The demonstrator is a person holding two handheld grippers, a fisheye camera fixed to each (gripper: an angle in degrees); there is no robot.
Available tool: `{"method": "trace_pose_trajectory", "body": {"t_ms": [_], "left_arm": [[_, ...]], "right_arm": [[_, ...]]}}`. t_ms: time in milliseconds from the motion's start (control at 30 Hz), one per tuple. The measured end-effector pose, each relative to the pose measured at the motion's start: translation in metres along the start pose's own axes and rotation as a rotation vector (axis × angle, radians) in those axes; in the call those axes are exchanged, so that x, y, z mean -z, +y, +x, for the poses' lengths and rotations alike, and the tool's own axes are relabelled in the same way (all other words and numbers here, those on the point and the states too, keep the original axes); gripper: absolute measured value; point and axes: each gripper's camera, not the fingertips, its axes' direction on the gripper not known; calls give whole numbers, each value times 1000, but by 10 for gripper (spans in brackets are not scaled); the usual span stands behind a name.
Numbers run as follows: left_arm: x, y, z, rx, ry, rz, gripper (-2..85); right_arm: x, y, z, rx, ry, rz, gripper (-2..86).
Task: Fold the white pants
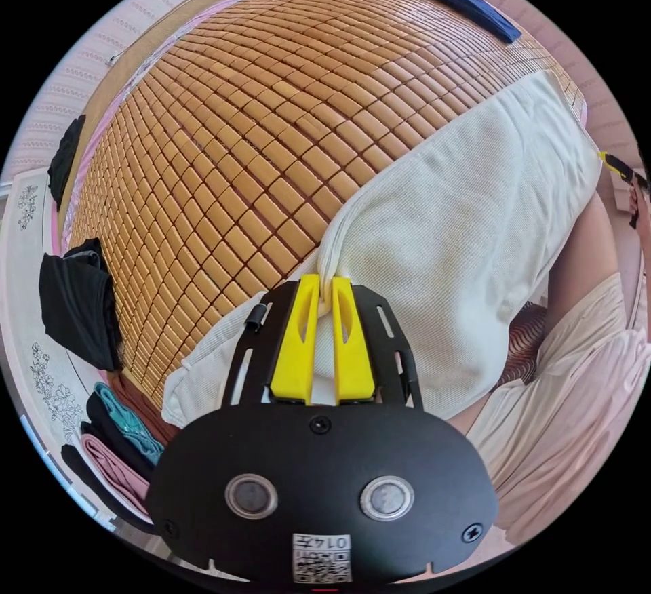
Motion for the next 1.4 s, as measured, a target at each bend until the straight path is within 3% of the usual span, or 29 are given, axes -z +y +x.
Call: {"method": "trace_pose_trajectory", "body": {"t_ms": [133, 300, 400, 567, 767, 933, 1067, 1267, 1400], "left_arm": [[0, 14, -13, 54, 48, 14, 24], [19, 40, -15, 17, 6, 90, 22], [18, 52, -17, 28, 46, 134, 28], [-14, 75, -25, 145, 88, 104, 45], [16, 190, -51, 264, 147, 308, 57], [9, 341, -84, 529, 92, 349, 61], [-11, 463, -105, 708, 140, 452, 81], [-35, 557, -126, 735, 161, 564, 109], [-52, 584, -152, 761, 165, 565, 118]], "right_arm": [[-38, -3, 12, -46, -140, -28, 63], [-38, -2, 30, -100, -239, 94, 31], [-66, -13, 34, -128, -116, 65, 35], [-121, -23, 38, -196, -173, -9, 59], [-115, -18, -16, -32, 148, 78, 18], [-138, -22, -139, 368, 184, 143, 8], [-194, -29, -310, 826, -22, 93, 30], [-280, 36, -591, 1456, -277, -152, 117], [-350, 89, -727, 1673, -200, -283, 141]]}}
